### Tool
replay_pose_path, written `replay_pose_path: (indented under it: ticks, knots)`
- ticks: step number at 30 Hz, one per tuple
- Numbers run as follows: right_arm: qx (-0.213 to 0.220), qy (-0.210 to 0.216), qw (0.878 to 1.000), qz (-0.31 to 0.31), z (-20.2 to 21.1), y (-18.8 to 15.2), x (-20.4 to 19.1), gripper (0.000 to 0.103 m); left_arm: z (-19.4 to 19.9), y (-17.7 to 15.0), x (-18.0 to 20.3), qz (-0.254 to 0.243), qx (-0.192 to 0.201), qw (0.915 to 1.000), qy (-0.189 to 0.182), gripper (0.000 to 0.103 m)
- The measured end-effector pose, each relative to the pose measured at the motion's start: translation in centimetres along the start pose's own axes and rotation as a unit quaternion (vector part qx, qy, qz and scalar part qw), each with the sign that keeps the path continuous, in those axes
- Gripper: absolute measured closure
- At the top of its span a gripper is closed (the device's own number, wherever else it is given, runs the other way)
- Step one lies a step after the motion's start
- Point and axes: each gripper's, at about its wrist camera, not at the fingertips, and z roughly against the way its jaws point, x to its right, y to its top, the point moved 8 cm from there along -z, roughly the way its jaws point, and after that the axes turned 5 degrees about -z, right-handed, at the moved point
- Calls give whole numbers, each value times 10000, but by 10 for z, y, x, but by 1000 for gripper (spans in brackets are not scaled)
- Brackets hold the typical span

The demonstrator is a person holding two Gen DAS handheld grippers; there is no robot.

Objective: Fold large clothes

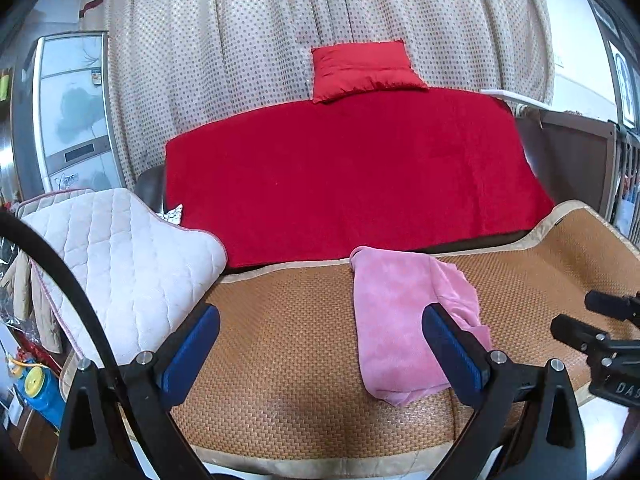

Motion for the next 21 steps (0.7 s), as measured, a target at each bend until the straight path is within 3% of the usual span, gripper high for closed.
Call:
replay_pose_path:
  ticks: [21]
  knots:
    - [805,-824,9921,488,67,15,-26,27,63,15,-12,196,360,9991,123,2]
